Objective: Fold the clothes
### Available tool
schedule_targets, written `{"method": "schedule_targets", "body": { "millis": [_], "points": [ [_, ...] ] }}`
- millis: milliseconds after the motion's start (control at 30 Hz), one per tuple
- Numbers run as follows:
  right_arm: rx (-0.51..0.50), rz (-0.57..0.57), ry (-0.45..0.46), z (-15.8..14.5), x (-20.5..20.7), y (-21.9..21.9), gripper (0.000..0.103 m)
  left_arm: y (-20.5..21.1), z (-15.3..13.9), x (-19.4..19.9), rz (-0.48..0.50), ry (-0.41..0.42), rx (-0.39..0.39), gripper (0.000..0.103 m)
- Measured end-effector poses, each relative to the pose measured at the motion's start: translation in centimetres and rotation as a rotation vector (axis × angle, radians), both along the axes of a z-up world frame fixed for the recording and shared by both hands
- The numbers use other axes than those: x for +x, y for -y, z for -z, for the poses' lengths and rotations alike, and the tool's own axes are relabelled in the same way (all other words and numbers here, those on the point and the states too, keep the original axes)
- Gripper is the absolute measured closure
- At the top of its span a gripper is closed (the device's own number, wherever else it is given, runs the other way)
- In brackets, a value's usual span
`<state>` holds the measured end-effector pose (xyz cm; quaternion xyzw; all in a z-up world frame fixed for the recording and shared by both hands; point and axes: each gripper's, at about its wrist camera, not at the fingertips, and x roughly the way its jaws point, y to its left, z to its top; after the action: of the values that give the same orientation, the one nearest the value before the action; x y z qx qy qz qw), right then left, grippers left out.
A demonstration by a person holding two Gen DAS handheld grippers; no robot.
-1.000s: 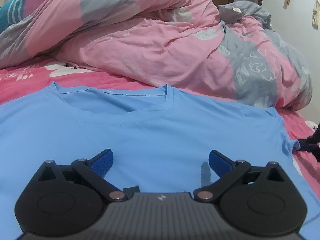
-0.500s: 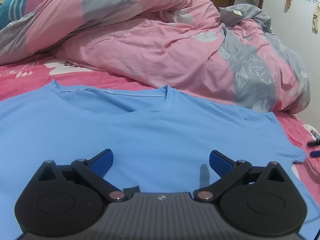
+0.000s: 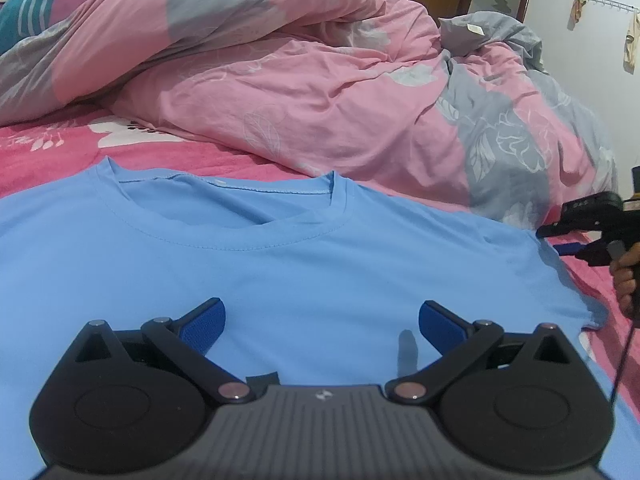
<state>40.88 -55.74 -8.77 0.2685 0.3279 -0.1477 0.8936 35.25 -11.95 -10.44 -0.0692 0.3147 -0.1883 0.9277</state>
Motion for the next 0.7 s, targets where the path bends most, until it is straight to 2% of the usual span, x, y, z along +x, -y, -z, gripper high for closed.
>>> {"method": "schedule_targets", "body": {
  "millis": [100, 167, 233, 400, 533, 633, 700],
  "points": [
    [0.007, 0.076, 0.014, 0.0, -0.5, 0.6, 0.065, -0.1, -0.1, 0.0, 0.001, 0.000, -0.007, 0.000],
    [0.029, 0.111, 0.058, -1.1, -2.2, 0.9, 0.064, -0.6, -0.3, -0.1, -0.001, 0.004, -0.043, 0.000],
    [0.054, 0.088, 0.104, -2.9, -4.1, 0.5, 0.064, -1.6, -0.8, -0.1, -0.017, -0.001, -0.095, 0.000],
    [0.075, -0.089, 0.224, -10.9, -9.1, -3.4, 0.064, -4.7, -5.3, -2.0, -0.175, 0.011, -0.135, 0.001],
    [0.048, -0.263, 0.305, -16.7, -11.9, -8.8, 0.064, -9.8, -9.3, -6.5, -0.268, 0.080, -0.140, 0.001],
    [0.068, -0.410, 0.322, -18.4, -12.2, -14.3, 0.064, -13.5, -9.8, -10.0, -0.311, 0.103, -0.079, 0.001],
    [0.099, -0.537, 0.311, -18.3, -11.5, -18.8, 0.064, -15.6, -9.5, -11.9, -0.331, 0.100, -0.027, 0.001]
  ]
}}
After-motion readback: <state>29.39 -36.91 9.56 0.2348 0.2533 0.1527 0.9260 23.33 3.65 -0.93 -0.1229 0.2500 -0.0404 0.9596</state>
